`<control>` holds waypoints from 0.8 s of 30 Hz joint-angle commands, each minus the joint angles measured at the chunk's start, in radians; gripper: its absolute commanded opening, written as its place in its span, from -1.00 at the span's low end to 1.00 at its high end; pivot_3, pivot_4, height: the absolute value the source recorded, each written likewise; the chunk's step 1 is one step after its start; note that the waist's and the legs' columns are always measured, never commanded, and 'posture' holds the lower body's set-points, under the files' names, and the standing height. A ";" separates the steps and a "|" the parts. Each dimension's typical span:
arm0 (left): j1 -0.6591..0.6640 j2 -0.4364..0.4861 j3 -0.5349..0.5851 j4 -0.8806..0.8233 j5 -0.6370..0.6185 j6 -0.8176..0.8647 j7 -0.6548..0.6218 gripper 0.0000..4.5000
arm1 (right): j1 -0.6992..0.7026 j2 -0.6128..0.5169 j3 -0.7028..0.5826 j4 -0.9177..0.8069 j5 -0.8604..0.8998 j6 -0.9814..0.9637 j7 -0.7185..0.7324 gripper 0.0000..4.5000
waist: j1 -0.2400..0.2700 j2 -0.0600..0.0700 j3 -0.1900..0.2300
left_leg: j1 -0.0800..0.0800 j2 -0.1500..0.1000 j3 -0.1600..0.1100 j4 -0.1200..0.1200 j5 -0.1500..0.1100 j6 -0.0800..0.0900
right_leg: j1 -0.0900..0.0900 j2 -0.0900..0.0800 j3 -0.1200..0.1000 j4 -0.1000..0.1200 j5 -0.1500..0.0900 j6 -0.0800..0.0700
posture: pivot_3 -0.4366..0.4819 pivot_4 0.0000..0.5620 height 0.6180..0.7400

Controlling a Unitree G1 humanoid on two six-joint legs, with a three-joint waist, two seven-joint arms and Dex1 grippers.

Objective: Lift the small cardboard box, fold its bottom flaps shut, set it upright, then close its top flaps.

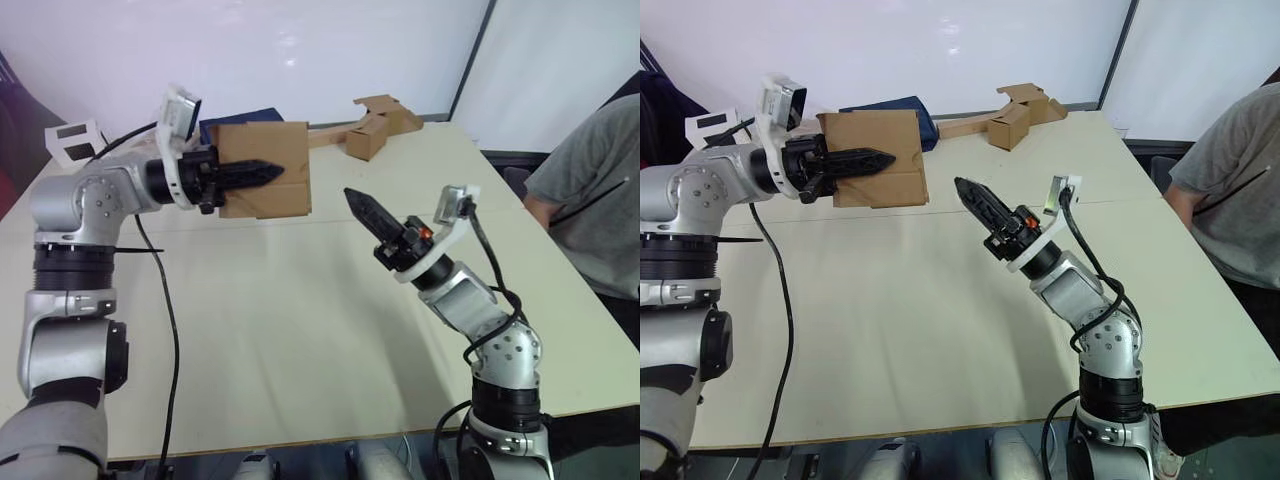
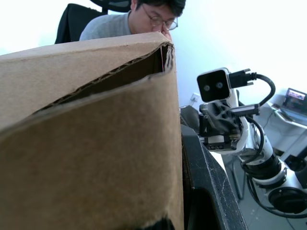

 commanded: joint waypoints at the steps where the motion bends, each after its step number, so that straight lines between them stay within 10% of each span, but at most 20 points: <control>1: -0.020 -0.003 0.024 -0.027 -0.020 -0.003 -0.001 -1.00 | -0.036 0.020 0.016 0.009 -0.062 -0.052 -0.019 -0.98 | 0.000 0.000 0.000 | 0.000 0.000 0.000 0.000 0.000 0.000 | 0.000 0.000 0.000 0.000 0.000 0.000 | -0.05 -0.47 1.00; 24: 0.001 -0.014 -0.035 -0.065 0.052 -0.057 0.016 -1.00 | -0.089 0.051 0.128 0.060 -0.267 -0.053 0.060 -0.98 | 0.002 0.000 0.000 | 0.000 0.000 0.000 0.000 0.003 -0.005 | 0.000 0.000 0.000 0.000 0.000 0.000 | -0.05 -0.47 1.00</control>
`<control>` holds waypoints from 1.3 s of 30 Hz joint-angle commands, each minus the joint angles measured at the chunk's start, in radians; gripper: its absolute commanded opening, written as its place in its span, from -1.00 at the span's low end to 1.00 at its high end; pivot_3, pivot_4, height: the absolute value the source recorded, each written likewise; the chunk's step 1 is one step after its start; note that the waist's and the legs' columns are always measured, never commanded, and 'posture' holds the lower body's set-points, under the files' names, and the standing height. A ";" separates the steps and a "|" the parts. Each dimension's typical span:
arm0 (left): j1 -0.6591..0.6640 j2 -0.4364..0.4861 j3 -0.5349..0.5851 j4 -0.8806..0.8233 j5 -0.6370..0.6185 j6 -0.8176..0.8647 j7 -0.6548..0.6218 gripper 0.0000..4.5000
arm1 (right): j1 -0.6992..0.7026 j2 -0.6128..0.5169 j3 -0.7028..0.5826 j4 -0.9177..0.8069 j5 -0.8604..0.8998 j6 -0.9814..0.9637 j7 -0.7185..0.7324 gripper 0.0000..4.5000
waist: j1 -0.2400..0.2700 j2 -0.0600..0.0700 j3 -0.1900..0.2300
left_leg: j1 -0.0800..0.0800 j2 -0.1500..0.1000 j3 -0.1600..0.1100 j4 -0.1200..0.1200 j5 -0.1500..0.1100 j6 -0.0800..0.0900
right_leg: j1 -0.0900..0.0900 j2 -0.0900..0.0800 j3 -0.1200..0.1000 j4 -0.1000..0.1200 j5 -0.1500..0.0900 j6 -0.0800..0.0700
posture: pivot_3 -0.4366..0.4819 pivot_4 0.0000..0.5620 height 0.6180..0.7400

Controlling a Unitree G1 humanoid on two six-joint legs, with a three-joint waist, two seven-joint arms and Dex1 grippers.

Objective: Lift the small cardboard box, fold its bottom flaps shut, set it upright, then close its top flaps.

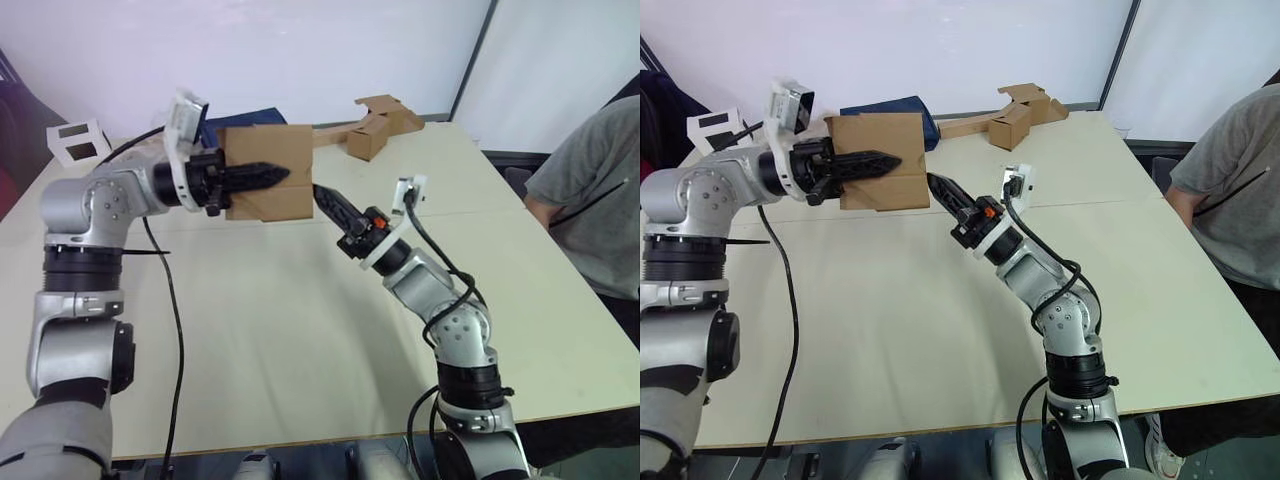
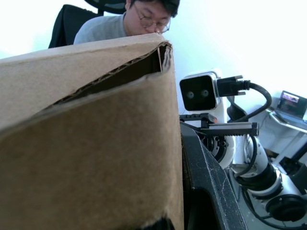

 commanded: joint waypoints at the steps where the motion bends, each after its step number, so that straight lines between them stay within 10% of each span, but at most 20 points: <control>1: -0.004 0.017 -0.045 -0.073 0.060 -0.074 0.008 -1.00 | 0.030 -0.080 -0.028 -0.072 0.024 0.044 0.039 -0.98 | 0.002 0.000 0.000 | 0.000 0.000 0.000 0.000 0.000 0.000 | 0.000 0.000 0.000 0.000 0.000 0.000 | -0.05 -0.47 1.00; 14: -0.201 0.134 -0.676 -0.077 0.634 -0.351 -0.267 -1.00 | 0.218 -0.853 0.158 -0.312 -0.386 0.002 0.455 -0.98 | 0.027 0.001 0.001 | 0.000 -0.001 0.001 0.000 -0.003 0.006 | 0.002 0.001 0.001 -0.003 0.000 0.000 | -0.05 -0.47 1.00; 23: -0.230 0.130 -0.923 -0.187 0.687 -0.390 -0.339 -1.00 | 0.242 -0.800 0.238 -0.410 -0.513 -0.004 0.407 -0.98 | 0.029 0.001 0.001 | 0.000 0.000 0.001 0.001 -0.004 0.007 | 0.002 0.001 0.001 -0.003 0.000 0.001 | -0.05 -0.47 1.00; 32: -0.247 -0.002 -0.936 -0.141 0.709 -0.319 -0.339 -1.00 | 0.265 -0.719 0.239 -0.411 -0.572 0.015 0.345 -0.98 | 0.041 0.000 0.002 | 0.000 0.000 0.001 0.003 -0.004 0.007 | 0.003 0.001 0.001 -0.003 0.000 0.001 | -0.05 -0.47 1.00; 39: -0.279 -0.008 -0.914 -0.147 0.612 -0.281 -0.339 0.01 | 0.260 -0.704 0.231 -0.379 -0.588 0.010 0.354 -1.00 | 0.039 0.000 0.002 | 0.000 0.000 0.001 0.003 -0.004 0.007 | 0.003 0.001 0.001 -0.002 0.000 0.001 | -0.05 -0.47 1.00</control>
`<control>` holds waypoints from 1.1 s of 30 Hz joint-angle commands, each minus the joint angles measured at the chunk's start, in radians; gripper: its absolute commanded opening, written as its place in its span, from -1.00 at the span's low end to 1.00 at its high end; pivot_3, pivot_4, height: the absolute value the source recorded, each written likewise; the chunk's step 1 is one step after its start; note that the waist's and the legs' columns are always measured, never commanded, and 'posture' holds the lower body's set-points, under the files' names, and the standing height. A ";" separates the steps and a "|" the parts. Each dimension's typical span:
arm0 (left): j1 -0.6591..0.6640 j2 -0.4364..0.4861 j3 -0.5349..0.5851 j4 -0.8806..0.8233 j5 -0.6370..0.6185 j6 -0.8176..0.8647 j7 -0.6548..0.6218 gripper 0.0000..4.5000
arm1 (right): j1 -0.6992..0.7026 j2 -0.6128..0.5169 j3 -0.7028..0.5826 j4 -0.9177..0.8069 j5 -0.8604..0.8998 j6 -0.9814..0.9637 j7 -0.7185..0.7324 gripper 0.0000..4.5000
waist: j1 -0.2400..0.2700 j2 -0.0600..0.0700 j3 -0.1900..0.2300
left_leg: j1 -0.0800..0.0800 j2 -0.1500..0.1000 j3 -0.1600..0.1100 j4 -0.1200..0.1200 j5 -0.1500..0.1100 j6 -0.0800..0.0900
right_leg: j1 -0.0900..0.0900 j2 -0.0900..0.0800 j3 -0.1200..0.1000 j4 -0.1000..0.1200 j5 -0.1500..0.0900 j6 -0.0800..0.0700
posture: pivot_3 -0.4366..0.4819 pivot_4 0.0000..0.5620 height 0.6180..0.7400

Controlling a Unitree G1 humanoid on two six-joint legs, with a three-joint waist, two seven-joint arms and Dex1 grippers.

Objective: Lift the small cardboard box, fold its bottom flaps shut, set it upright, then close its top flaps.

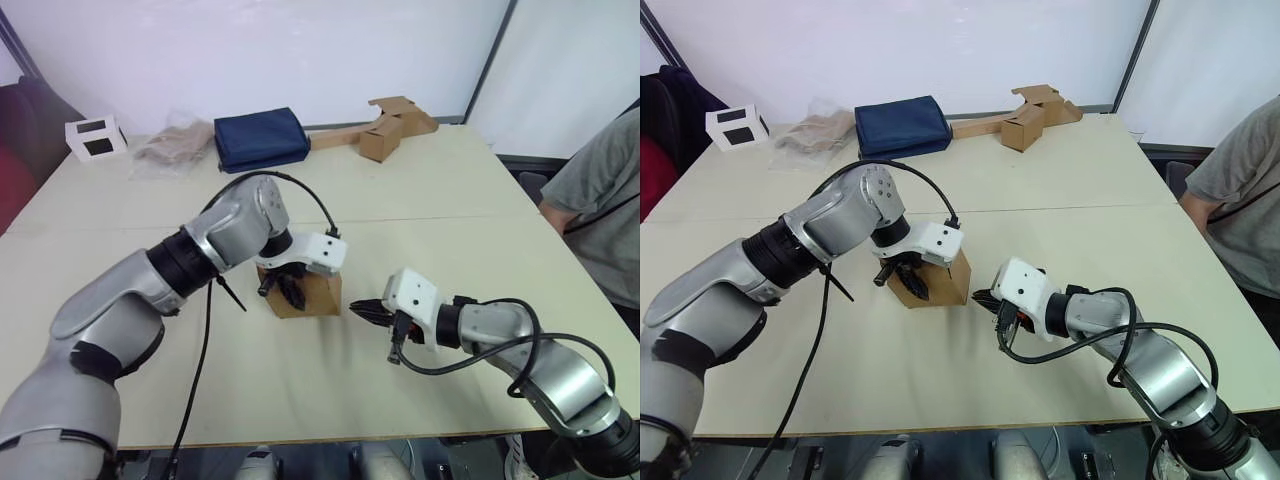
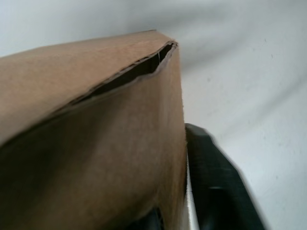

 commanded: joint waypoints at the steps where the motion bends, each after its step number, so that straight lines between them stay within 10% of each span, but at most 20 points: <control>1: -0.070 0.060 0.023 -0.051 -0.139 -0.017 -0.004 0.17 | -0.010 0.008 -0.032 0.003 -0.008 -0.012 0.009 -1.00 | -0.002 0.000 0.000 | 0.000 0.000 0.000 0.000 0.000 0.000 | 0.000 0.000 0.000 0.000 0.000 0.000 | -0.05 -0.47 1.00; 9: -0.229 0.072 0.118 0.074 -0.345 0.129 -0.004 0.17 | 0.001 0.003 -0.044 0.050 -0.021 -0.040 0.037 -1.00 | 0.004 0.000 0.000 | 0.000 0.000 0.000 0.001 0.000 0.000 | 0.001 0.000 0.000 0.000 0.000 0.000 | -0.05 -0.47 1.00; 14: -0.187 0.113 0.366 0.182 -0.402 0.209 0.065 0.17 | 0.022 -0.012 -0.070 0.088 -0.030 -0.064 0.060 -1.00 | -0.009 0.000 0.000 | 0.000 0.000 0.000 0.000 0.000 0.001 | 0.000 0.000 0.000 0.001 0.000 0.000 | -0.05 -0.47 1.00; 22: 0.293 0.171 0.811 -0.153 -0.516 0.237 0.393 -0.99 | 0.070 0.025 -0.113 0.212 -0.028 -0.119 0.076 -1.00 | -0.003 -0.001 -0.001 | 0.000 0.002 -0.001 0.002 -0.001 0.001 | -0.001 0.000 -0.001 0.004 -0.002 -0.001 | -0.05 -0.47 1.00; 33: 0.789 0.044 0.998 -0.327 -0.486 0.187 0.763 -0.99 | 0.084 0.165 -0.117 0.344 -0.058 -0.155 0.010 -1.00 | 0.015 -0.002 -0.002 | 0.001 0.000 -0.001 0.004 -0.001 0.001 | 0.001 -0.002 -0.001 0.004 -0.002 -0.001 | -0.05 -0.47 1.00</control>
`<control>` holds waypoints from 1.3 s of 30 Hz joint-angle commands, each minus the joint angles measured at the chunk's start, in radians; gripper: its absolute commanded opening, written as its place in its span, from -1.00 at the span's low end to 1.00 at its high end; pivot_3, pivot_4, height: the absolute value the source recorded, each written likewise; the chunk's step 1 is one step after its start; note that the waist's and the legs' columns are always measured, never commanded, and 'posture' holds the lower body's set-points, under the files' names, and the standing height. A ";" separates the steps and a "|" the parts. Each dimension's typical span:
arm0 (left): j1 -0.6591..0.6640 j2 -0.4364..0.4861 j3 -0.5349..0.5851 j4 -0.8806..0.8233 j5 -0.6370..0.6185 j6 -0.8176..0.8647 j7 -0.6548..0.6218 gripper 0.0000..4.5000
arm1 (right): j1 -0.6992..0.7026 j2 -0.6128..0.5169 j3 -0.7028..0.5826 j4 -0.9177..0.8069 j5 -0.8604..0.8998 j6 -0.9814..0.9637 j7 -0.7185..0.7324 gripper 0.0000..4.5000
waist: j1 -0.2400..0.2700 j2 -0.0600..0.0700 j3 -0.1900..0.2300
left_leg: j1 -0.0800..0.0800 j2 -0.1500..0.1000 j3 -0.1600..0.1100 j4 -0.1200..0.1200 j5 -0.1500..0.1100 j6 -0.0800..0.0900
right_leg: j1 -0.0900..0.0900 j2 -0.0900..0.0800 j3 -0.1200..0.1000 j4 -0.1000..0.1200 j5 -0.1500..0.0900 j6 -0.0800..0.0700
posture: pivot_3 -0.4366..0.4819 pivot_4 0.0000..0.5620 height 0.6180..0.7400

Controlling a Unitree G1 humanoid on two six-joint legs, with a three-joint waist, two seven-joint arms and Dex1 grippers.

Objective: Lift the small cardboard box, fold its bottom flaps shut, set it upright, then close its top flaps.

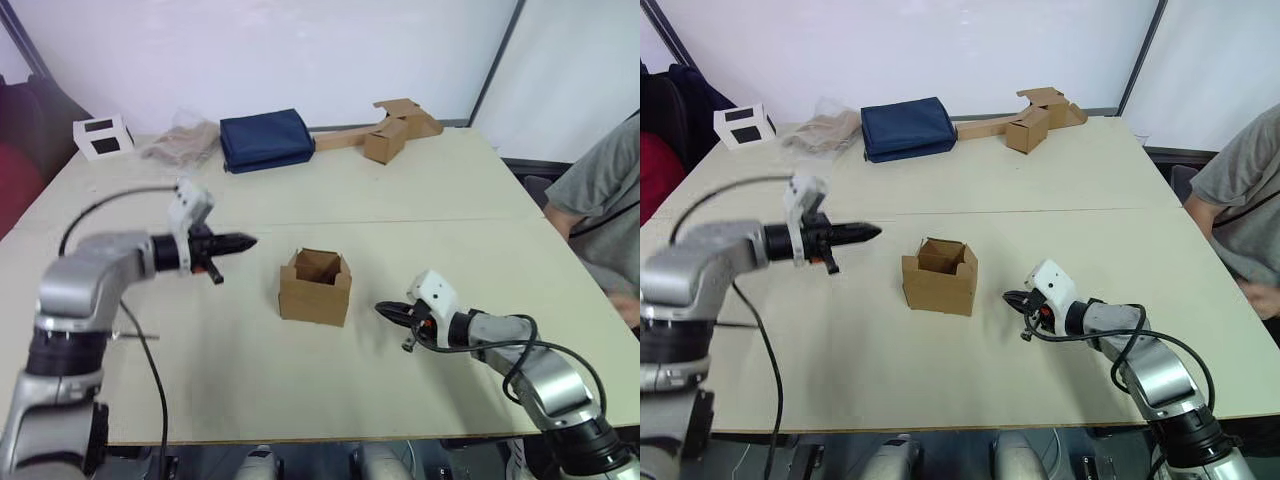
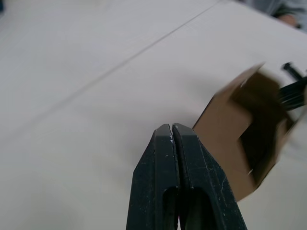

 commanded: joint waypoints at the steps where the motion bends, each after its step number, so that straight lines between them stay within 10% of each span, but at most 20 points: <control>1: 0.082 -0.041 0.010 -0.059 0.016 -0.054 0.077 -0.99 | -0.014 0.038 0.001 0.013 -0.029 -0.023 -0.032 -1.00 | 0.001 0.000 0.000 | 0.000 0.000 0.000 0.000 0.000 0.000 | 0.000 0.000 0.000 0.000 0.000 0.000 | -0.05 -0.47 1.00; 11: 0.185 -0.154 -0.088 -0.033 0.056 -0.128 0.138 -0.99 | -0.062 0.067 0.060 0.061 -0.098 -0.065 -0.010 -1.00 | -0.002 0.000 -0.001 | 0.001 0.000 0.001 -0.001 0.000 0.000 | 0.000 0.000 0.000 0.000 0.000 0.000 | -0.05 -0.47 1.00; 39: 0.286 -0.090 -0.166 -0.156 0.029 -0.113 0.085 -0.99 | -0.039 0.059 0.106 0.002 -0.124 -0.046 0.055 -1.00 | -0.001 0.000 -0.001 | 0.001 0.000 0.000 -0.002 0.000 0.000 | 0.000 0.000 0.000 0.000 0.000 0.000 | -0.05 -0.47 1.00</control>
